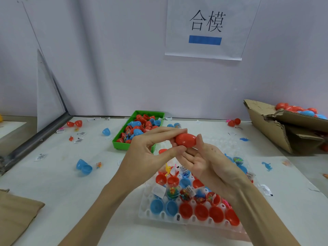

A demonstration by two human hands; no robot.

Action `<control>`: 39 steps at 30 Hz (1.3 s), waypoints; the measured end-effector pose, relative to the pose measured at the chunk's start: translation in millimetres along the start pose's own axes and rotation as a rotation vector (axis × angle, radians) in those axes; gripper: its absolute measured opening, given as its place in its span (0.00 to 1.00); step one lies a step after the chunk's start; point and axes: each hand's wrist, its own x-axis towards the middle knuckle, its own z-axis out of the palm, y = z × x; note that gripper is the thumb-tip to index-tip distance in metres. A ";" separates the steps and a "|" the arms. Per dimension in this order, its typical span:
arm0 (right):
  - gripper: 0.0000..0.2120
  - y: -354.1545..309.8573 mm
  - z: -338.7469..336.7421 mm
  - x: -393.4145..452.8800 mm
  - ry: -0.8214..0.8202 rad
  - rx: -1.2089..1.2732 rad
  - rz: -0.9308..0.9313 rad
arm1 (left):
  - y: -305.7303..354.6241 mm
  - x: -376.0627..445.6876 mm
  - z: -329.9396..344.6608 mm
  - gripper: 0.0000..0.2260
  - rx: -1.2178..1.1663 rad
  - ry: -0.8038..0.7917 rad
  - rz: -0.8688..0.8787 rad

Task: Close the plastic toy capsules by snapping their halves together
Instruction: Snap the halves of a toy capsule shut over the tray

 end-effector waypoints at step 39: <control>0.24 11.6 -6.1 0.6 0.375 -1.462 -0.735 | -0.7 -3.0 23.3 0.20 -0.611 0.081 -0.447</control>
